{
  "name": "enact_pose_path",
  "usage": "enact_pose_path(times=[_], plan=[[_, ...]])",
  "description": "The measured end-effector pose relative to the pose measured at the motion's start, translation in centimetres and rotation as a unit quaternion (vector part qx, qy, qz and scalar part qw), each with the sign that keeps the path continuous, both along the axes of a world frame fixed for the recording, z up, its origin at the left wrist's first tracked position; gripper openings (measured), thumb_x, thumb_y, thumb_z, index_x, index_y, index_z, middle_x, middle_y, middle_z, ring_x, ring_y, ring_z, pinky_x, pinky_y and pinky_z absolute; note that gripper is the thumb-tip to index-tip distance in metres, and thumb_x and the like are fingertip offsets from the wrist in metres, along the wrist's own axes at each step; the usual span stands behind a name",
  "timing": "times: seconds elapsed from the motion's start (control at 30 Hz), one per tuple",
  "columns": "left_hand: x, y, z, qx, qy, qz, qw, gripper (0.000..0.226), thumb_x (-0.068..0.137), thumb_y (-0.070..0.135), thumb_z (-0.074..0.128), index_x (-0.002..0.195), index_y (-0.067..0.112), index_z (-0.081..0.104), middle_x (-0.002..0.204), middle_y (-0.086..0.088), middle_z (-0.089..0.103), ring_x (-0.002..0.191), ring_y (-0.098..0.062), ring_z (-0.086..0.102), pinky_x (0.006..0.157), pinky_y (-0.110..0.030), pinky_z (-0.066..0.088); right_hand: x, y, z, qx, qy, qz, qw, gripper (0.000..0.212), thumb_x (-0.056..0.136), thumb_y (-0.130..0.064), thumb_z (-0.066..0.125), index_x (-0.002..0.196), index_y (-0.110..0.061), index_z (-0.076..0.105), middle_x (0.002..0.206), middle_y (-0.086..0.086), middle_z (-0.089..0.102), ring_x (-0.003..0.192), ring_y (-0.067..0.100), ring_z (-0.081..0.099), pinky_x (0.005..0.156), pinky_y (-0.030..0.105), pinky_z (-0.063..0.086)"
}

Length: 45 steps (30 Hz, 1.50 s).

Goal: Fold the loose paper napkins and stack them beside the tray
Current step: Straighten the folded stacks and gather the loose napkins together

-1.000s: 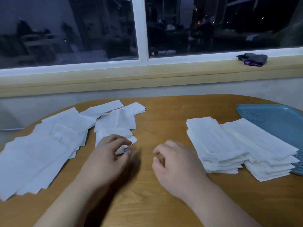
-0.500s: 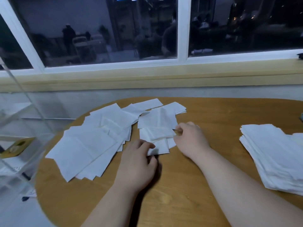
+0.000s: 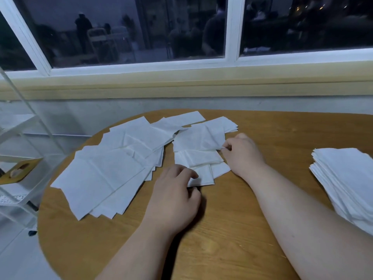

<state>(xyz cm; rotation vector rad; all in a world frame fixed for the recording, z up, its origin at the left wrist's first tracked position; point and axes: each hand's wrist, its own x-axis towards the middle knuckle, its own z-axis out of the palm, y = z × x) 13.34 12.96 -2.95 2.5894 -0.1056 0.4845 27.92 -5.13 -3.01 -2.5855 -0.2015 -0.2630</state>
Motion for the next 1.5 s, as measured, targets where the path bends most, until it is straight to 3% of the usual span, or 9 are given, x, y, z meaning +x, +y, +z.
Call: enact_pose_path(times=[0.2, 0.4, 0.5, 0.63, 0.77, 0.97, 1.07, 1.27, 1.5], plan=[[-0.1, 0.1, 0.0, 0.010, -0.008, -0.006, 1.000, 0.033, 0.088, 0.027, 0.059, 0.120, 0.027, 0.061, 0.126, 0.012, 0.049, 0.122, -0.006, 0.039, 0.101, -0.022, 0.032, -3.7, -2.4, 0.2, 0.011, -0.030, -0.007, 0.999, 0.017, 0.097, -0.028, 0.052, 0.090, -0.021, 0.066, 0.108, -0.007, 0.050, 0.104, 0.017, 0.048, 0.079, 0.032, 0.046], [-2.1, -2.0, 0.4, 0.042, -0.035, -0.072, 0.996, 0.054, 0.081, 0.045, 0.057, 0.131, 0.025, 0.052, 0.143, 0.002, 0.040, 0.138, -0.017, 0.032, 0.113, -0.036, 0.030, -11.7, -5.4, 0.7, -0.136, -0.065, 0.000, 0.989, 0.019, 0.094, -0.031, 0.050, 0.092, -0.023, 0.067, 0.096, -0.006, 0.055, 0.096, 0.019, 0.050, 0.078, 0.033, 0.045], [-4.2, -4.8, -0.2, 0.091, -0.033, -0.131, 0.987, 0.063, 0.078, 0.050, 0.059, 0.134, 0.024, 0.049, 0.143, -0.003, 0.043, 0.135, -0.023, 0.038, 0.110, -0.039, 0.033, -15.7, -6.2, 0.8, -0.199, -0.082, 0.010, 0.976, 0.022, 0.086, -0.035, 0.048, 0.077, -0.025, 0.066, 0.082, -0.006, 0.055, 0.086, 0.021, 0.053, 0.075, 0.037, 0.045], [-6.3, -6.7, -0.8, 0.103, -0.010, -0.153, 0.983, 0.063, 0.080, 0.056, 0.054, 0.137, 0.029, 0.050, 0.138, 0.004, 0.050, 0.128, -0.017, 0.045, 0.105, -0.035, 0.033, -20.7, -6.9, 0.5, -0.148, -0.103, 0.038, 0.983, 0.021, 0.076, -0.040, 0.043, 0.062, -0.027, 0.051, 0.068, -0.010, 0.048, 0.072, 0.019, 0.052, 0.067, 0.036, 0.048], [-8.0, -6.6, -0.6, 0.108, 0.022, -0.198, 0.974, 0.049, 0.082, 0.061, 0.052, 0.127, 0.042, 0.058, 0.132, 0.015, 0.051, 0.127, -0.005, 0.041, 0.111, -0.036, 0.026, -24.0, -9.0, 0.1, -0.075, -0.095, 0.108, 0.987, 0.015, 0.076, -0.043, 0.053, 0.080, -0.029, 0.058, 0.084, -0.017, 0.053, 0.090, 0.011, 0.053, 0.086, 0.030, 0.045], [-9.1, -6.2, 0.4, 0.073, 0.063, -0.232, 0.968, 0.052, 0.074, 0.060, 0.055, 0.120, 0.036, 0.065, 0.143, 0.016, 0.045, 0.139, 0.005, 0.030, 0.125, -0.036, 0.001, -26.0, -12.8, 0.4, -0.091, -0.021, 0.110, 0.989, 0.048, 0.082, -0.052, 0.042, 0.119, -0.031, 0.064, 0.124, -0.023, 0.054, 0.127, 0.002, 0.040, 0.110, 0.018, 0.015], [-9.8, -6.2, 0.5, 0.071, 0.041, -0.249, 0.965, 0.046, 0.074, 0.056, 0.061, 0.115, 0.035, 0.065, 0.144, 0.012, 0.044, 0.141, -0.002, 0.030, 0.123, -0.037, 0.013, -27.0, -13.2, 0.4, -0.112, -0.018, 0.120, 0.986, 0.051, 0.084, -0.056, 0.036, 0.120, -0.034, 0.064, 0.123, -0.025, 0.051, 0.124, 0.000, 0.039, 0.107, 0.019, 0.016], [-11.4, -6.1, 0.4, 0.069, 0.009, -0.281, 0.957, 0.028, 0.083, 0.050, 0.069, 0.105, 0.033, 0.073, 0.123, 0.015, 0.059, 0.115, -0.007, 0.054, 0.098, -0.035, 0.046, -28.2, -13.4, 0.7, -0.096, -0.033, 0.126, 0.987, 0.045, 0.083, -0.055, 0.042, 0.110, -0.034, 0.070, 0.104, -0.026, 0.052, 0.107, 0.004, 0.048, 0.095, 0.023, 0.027], [-11.5, -6.1, 0.7, 0.020, 0.008, -0.257, 0.966, 0.008, 0.091, 0.035, 0.064, 0.090, 0.030, 0.071, 0.096, 0.019, 0.068, 0.096, -0.003, 0.062, 0.085, -0.032, 0.051, -27.9, -13.6, 0.6, -0.072, -0.017, 0.144, 0.987, 0.052, 0.081, -0.062, 0.044, 0.122, -0.037, 0.064, 0.106, -0.027, 0.048, 0.110, -0.002, 0.039, 0.102, 0.022, 0.029]])
